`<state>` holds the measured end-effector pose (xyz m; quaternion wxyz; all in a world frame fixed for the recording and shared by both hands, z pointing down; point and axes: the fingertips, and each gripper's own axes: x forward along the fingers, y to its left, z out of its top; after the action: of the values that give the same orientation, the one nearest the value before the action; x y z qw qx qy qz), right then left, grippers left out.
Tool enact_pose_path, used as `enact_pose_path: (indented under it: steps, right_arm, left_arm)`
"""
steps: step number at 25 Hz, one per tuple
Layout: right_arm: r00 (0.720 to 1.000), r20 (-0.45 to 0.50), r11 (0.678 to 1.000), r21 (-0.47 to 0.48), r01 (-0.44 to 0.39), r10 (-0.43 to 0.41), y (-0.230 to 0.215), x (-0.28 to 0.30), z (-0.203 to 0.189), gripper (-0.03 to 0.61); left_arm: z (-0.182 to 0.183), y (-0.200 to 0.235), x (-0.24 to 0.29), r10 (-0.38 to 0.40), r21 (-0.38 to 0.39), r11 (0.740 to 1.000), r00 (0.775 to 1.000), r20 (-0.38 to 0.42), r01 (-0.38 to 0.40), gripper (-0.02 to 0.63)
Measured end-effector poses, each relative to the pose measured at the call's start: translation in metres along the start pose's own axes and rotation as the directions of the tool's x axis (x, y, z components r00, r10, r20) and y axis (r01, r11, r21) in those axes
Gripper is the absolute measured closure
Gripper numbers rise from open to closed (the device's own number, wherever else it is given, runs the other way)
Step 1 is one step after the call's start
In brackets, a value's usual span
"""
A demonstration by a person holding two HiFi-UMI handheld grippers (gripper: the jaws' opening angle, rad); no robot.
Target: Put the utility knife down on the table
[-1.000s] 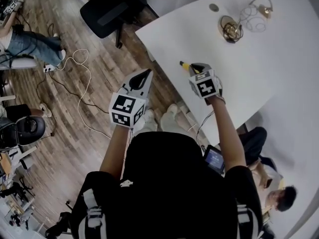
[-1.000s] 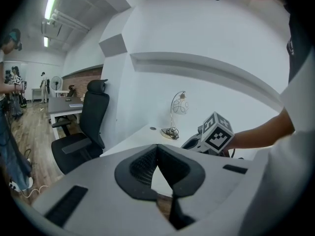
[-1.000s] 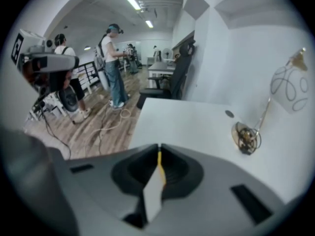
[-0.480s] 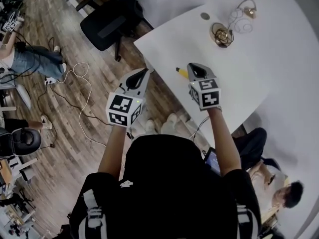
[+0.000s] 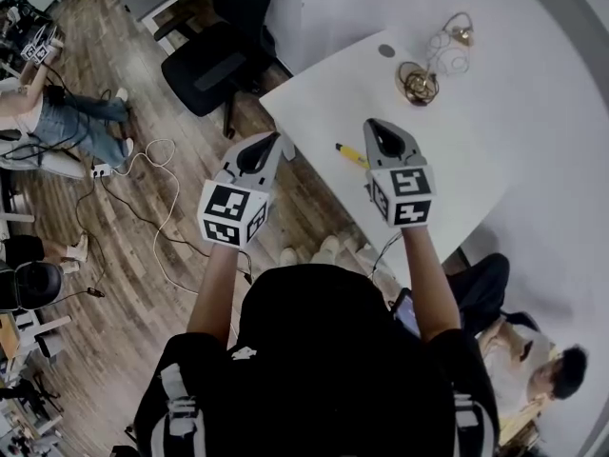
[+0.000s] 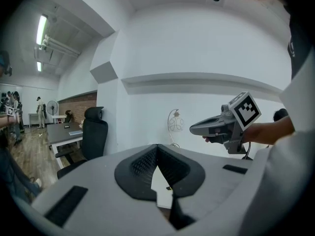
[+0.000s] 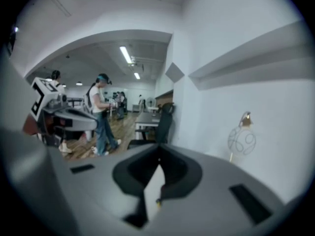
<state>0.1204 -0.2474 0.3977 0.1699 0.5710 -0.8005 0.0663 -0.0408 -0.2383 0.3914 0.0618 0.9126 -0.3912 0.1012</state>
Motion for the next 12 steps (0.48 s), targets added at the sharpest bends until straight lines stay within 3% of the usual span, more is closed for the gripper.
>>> enact_pose_path:
  steps: [12]
  right_arm:
    - [0.980,0.195,0.999,-0.027,0.029,-0.023,-0.005,-0.050,0.075,0.543]
  left_arm:
    - [0.074,-0.022,-0.014,-0.014,0.089,0.996,0.990,0.140,0.001,0.594]
